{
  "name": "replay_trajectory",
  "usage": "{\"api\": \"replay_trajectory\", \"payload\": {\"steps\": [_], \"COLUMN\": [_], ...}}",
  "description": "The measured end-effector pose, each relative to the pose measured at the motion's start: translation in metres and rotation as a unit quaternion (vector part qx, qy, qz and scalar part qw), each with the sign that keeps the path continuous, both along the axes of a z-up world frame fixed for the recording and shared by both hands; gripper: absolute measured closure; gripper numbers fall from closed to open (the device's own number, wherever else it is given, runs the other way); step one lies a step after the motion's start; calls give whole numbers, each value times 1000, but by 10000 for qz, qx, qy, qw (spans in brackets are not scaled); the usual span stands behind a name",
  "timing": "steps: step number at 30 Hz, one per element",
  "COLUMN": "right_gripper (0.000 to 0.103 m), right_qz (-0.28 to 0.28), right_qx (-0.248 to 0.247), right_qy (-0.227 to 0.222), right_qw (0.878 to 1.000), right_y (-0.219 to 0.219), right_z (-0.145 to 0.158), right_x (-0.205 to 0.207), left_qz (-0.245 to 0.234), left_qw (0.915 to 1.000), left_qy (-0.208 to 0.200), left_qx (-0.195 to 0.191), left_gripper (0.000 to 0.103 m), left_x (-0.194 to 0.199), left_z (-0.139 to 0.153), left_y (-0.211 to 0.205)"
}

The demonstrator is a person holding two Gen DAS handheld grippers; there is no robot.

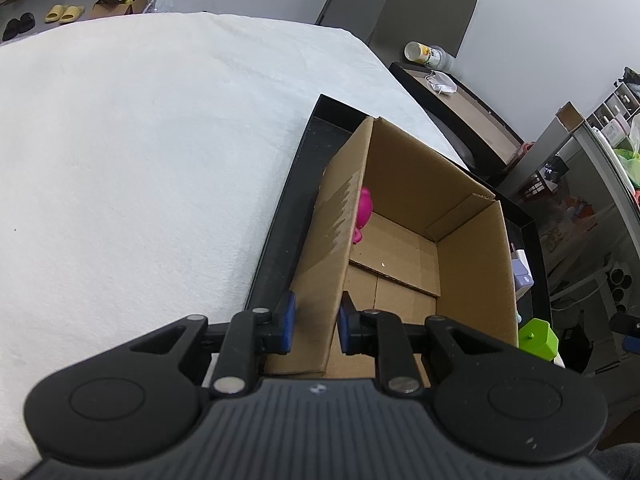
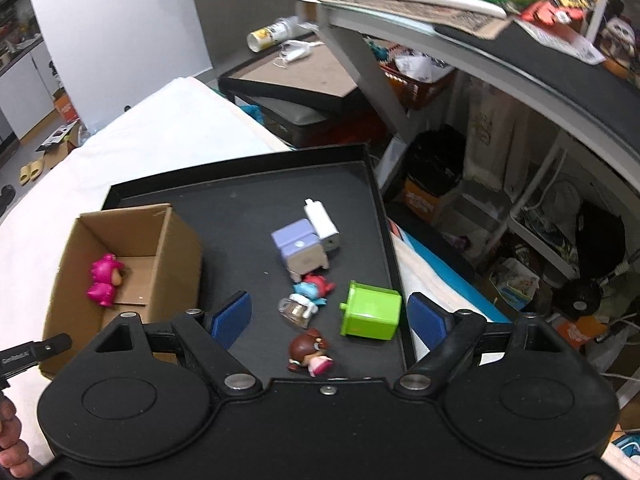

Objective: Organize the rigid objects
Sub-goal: 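Move the right gripper to the lime-green cube box and grasp it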

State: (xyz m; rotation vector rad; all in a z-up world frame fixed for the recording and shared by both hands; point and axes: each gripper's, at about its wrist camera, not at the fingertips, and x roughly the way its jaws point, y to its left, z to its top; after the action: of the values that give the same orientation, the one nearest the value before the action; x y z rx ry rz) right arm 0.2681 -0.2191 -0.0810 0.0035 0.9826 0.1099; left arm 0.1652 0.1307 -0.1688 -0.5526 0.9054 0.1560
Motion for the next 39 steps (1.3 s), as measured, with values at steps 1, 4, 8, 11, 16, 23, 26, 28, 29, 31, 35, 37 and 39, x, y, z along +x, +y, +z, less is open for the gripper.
{"api": "replay_trajectory", "payload": {"steps": [1, 4, 8, 11, 16, 23, 26, 28, 29, 31, 35, 37, 39], "right_gripper": [20, 22, 26, 36, 47, 48, 48, 48, 47, 46, 46, 55, 55], "right_qz": [-78, -240, -319, -383, -460, -576, -632, -672, -673, -642, -646, -619, -600], "right_qx": [30, 222, 380, 540, 483, 394, 364, 347, 332, 273, 117, 77, 56], "right_qy": [66, 143, 266, 471, 715, 945, 1047, 1095, 1115, 1152, 1250, 1274, 1208], "right_qw": [9999, 9994, 9984, 9967, 9952, 9931, 9918, 9911, 9909, 9909, 9900, 9899, 9908], "right_y": [-4, -13, -19, -24, -24, -26, -27, -26, -26, -23, -21, -20, -19], "right_z": [-3, -5, -8, -17, -37, -60, -69, -75, -77, -83, -95, -98, -95], "right_x": [2, 6, 16, 29, 43, 51, 54, 55, 56, 57, 59, 59, 58], "left_qz": [8, 7, 9, 20, 20, 9, 9, 8, 10, 7, 9, 12, 14], "left_qw": [10000, 10000, 10000, 10000, 10000, 10000, 10000, 10000, 10000, 10000, 10000, 10000, 10000], "left_qy": [1, 5, 14, 24, 14, 0, -4, -6, -6, -6, -7, -4, -4], "left_qx": [-6, -7, 15, 5, -13, -32, -44, -48, -47, -43, -44, -43, -46], "left_gripper": [83, 83, 83, 83, 83, 83, 83, 83, 83, 83, 83, 83, 83], "left_x": [0, 0, 2, 1, 0, 0, 0, 0, 0, 0, 0, 0, 0], "left_z": [0, 1, 1, 0, 0, -1, -1, -1, -1, -1, -1, -1, -1], "left_y": [0, -1, -1, 0, 0, 1, 1, 1, 1, 1, 1, 1, 1]}}
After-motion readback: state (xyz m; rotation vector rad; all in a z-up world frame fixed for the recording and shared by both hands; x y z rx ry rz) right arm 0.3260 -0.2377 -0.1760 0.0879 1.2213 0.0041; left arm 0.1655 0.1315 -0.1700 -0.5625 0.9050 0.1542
